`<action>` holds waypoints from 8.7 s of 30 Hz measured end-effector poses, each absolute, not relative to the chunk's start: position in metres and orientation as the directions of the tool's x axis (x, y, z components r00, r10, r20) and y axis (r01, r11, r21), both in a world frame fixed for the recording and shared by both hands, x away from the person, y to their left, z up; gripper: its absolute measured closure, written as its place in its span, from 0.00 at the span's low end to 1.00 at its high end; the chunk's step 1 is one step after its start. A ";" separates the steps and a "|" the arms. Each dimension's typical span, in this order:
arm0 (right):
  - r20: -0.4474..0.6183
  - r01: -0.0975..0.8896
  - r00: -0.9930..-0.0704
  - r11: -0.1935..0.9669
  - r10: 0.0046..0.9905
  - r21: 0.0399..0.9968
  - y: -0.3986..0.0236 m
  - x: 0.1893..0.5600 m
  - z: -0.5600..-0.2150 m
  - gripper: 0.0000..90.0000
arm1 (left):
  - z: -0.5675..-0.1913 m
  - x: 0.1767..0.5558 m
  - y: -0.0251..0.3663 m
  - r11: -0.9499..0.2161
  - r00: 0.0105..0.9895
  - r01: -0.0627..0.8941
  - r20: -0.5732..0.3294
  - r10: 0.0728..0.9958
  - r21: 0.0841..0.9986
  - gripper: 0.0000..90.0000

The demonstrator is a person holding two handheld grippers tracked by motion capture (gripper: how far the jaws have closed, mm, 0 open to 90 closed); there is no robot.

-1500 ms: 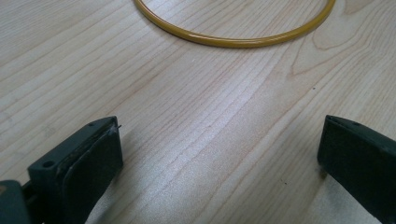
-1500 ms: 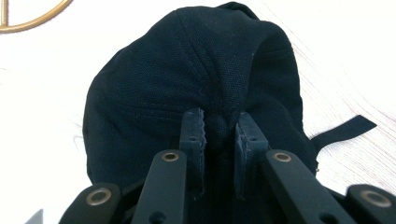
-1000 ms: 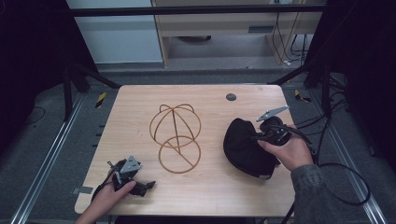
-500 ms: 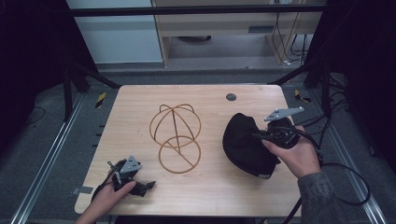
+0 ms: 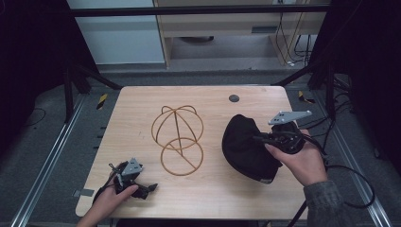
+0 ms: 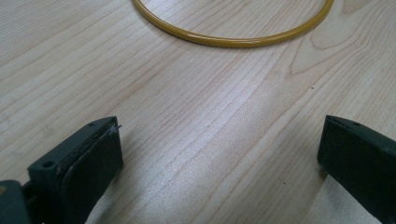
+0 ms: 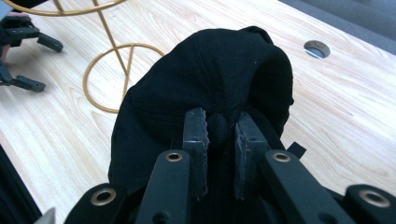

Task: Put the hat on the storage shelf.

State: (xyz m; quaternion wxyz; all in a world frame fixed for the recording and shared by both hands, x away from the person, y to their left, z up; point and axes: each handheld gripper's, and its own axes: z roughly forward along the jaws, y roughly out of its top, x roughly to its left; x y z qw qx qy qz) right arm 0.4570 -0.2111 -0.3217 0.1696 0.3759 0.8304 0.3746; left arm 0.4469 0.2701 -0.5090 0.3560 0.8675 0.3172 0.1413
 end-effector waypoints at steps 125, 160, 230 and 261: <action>-0.101 0.290 -0.848 0.615 0.521 0.734 -0.008 0.515 -0.171 0.86 | -0.509 0.447 0.270 -0.540 0.755 0.452 0.018 0.656 0.710 0.00; -0.101 0.323 -0.864 0.697 0.493 0.640 0.019 0.526 -0.217 0.83 | -0.509 0.447 0.270 -0.540 0.755 0.452 0.018 0.656 0.710 0.00; -0.086 0.348 -0.753 0.506 0.652 0.789 -0.058 0.476 -0.244 0.20 | -0.509 0.446 0.269 -0.542 0.755 0.452 0.019 0.655 0.709 0.00; -0.100 0.362 -0.716 0.491 0.691 0.792 -0.105 0.456 -0.285 0.07 | -0.509 0.446 0.269 -0.542 0.756 0.451 0.019 0.654 0.709 0.00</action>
